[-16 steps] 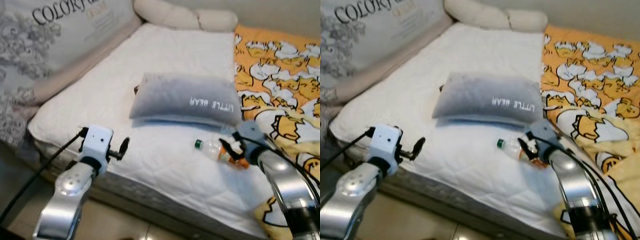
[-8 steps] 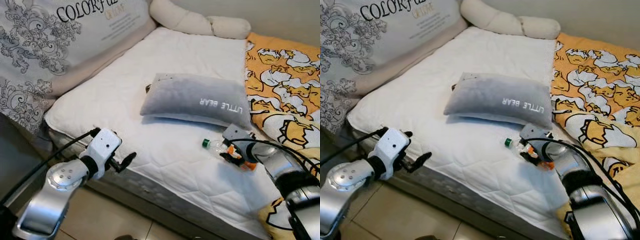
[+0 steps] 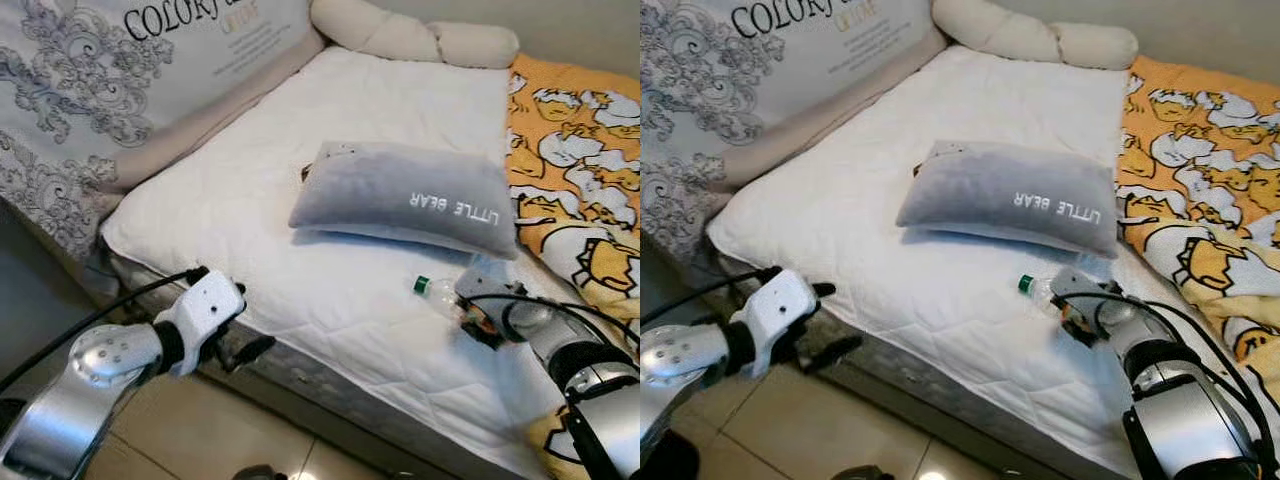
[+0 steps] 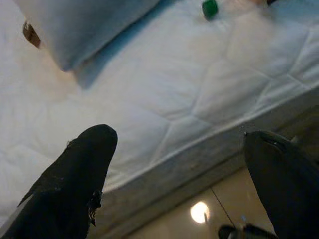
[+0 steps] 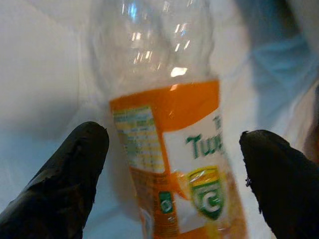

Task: Clean up the room

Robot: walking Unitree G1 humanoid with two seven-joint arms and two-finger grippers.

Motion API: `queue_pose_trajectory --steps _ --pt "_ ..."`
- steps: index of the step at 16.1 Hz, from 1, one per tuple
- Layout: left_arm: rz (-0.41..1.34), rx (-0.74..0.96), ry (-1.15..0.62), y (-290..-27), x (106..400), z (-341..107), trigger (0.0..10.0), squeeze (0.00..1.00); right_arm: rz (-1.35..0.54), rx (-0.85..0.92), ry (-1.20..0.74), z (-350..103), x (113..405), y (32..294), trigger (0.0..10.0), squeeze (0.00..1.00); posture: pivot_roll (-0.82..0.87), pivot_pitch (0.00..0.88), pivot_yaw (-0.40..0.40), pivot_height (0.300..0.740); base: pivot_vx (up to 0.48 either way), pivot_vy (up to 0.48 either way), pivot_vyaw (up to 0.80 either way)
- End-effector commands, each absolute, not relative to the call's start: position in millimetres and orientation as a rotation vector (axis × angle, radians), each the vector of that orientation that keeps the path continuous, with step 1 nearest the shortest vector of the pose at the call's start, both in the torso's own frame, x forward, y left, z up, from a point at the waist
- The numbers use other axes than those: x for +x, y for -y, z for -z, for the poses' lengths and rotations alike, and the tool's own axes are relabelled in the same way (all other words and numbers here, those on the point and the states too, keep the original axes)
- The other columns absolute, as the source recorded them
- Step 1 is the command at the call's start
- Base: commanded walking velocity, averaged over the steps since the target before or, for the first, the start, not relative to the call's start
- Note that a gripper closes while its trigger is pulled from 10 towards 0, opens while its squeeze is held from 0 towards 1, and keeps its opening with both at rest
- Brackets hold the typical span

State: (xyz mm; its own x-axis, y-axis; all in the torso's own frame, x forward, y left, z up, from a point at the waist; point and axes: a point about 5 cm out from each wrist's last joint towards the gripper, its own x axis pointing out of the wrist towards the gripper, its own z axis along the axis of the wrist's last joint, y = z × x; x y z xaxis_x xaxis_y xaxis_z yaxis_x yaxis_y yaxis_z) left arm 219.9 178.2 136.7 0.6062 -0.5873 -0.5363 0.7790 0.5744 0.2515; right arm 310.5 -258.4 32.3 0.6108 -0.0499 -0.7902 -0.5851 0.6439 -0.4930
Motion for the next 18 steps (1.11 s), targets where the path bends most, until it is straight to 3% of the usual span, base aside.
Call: queue_pose_trajectory --steps 1,2,3,4,11,18 --pt "0.84 0.5 -0.418 -178.4 218.4 -141.9 10.0 0.0 -0.328 -0.833 -0.854 -37.7 314.6 260.8 10.0 0.0 0.15 0.0 0.053 0.74 0.0 0.0 0.0" --pt "0.851 0.5 -0.437 -181.3 213.2 -143.9 10.0 0.0 -0.262 -0.8 -0.847 -38.5 313.4 267.6 10.0 0.0 0.16 0.0 0.068 0.74 0.0 0.0 0.0" --pt "0.851 0.49 -0.441 -182.2 211.5 -145.1 10.0 0.0 -0.242 -0.777 -0.853 -38.0 312.0 270.1 4.1 0.0 0.16 0.0 0.068 0.74 0.0 0.0 0.0" --pt "0.863 0.472 -0.442 -180.7 210.0 -146.1 10.0 0.0 -0.246 -0.76 -0.862 -36.5 310.4 270.7 0.0 0.0 0.17 0.0 0.063 0.74 0.0 0.0 0.0" --pt "0.929 0.446 -0.462 -173.4 208.9 -146.7 10.0 0.0 -0.243 -0.788 -0.894 -37.2 310.6 272.1 0.0 0.0 0.15 0.0 0.049 0.74 0.0 0.0 0.0" --pt "0.898 0.403 -0.462 -172.2 208.5 -143.2 10.0 0.0 -0.237 -0.662 -0.886 -40.6 312.5 272.0 0.0 0.0 0.12 0.0 0.033 0.74 0.0 0.0 0.0"
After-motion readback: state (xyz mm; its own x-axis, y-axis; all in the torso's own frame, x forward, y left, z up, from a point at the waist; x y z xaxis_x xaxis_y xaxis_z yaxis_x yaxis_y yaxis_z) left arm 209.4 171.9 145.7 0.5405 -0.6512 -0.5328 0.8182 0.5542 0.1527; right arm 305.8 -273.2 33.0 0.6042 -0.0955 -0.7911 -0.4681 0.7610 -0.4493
